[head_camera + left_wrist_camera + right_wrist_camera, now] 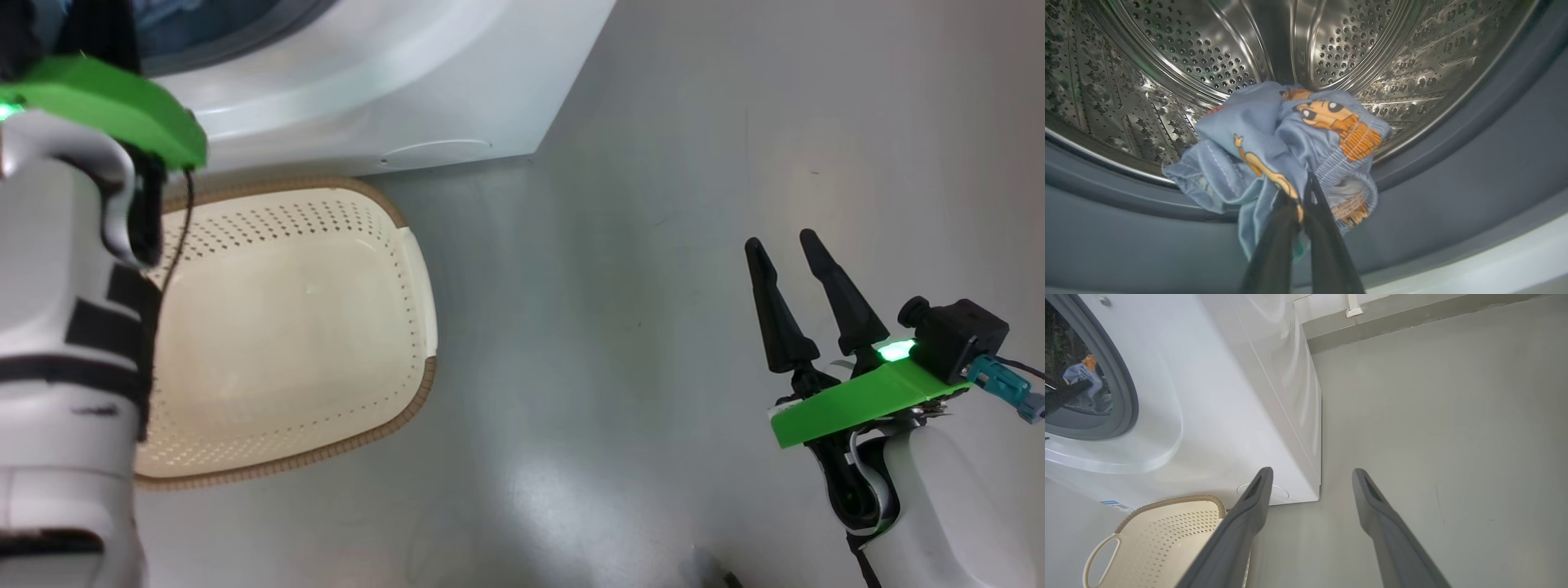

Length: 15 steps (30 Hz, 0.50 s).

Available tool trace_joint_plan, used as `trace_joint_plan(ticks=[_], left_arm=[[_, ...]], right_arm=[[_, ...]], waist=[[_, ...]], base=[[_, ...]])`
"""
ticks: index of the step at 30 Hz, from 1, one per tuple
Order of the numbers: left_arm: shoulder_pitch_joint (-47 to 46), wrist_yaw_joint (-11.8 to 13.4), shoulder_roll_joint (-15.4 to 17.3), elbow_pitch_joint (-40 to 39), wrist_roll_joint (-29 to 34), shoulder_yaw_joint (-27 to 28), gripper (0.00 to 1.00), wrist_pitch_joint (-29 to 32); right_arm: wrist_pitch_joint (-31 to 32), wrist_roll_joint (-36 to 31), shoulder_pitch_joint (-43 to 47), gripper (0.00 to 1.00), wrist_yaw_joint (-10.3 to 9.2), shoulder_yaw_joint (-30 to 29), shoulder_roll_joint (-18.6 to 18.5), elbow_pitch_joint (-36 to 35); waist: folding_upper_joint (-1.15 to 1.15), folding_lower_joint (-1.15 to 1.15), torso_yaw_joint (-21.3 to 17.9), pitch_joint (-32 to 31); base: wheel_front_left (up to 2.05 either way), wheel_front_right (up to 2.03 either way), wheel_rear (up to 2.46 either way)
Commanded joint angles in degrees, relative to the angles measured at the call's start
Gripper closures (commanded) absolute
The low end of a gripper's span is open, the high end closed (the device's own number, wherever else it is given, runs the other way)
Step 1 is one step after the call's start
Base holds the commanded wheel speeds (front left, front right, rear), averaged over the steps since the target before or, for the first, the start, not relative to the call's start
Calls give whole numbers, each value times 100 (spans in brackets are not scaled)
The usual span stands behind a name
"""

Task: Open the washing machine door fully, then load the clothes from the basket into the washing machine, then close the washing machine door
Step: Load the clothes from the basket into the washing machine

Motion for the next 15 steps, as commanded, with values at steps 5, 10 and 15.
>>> trace_joint_plan(ticks=[5,10,15], left_arm=[[-725,-9,413,504,-54,-168,100,-32],[-1343,10,612,812,-45,-173,100,-32],[-1541,193,756,401,63,21,100,-32]], right_arm=[[-69,65,-19,0,10,166,57,-96],[-69,87,-72,0,10,239,116,-88],[-69,119,-134,0,10,308,151,-84]], waist=[[0,0,-156,100],[0,0,-318,178],[0,0,-478,263]], base=[[0,0,0],[0,0,0],[0,0,0]])
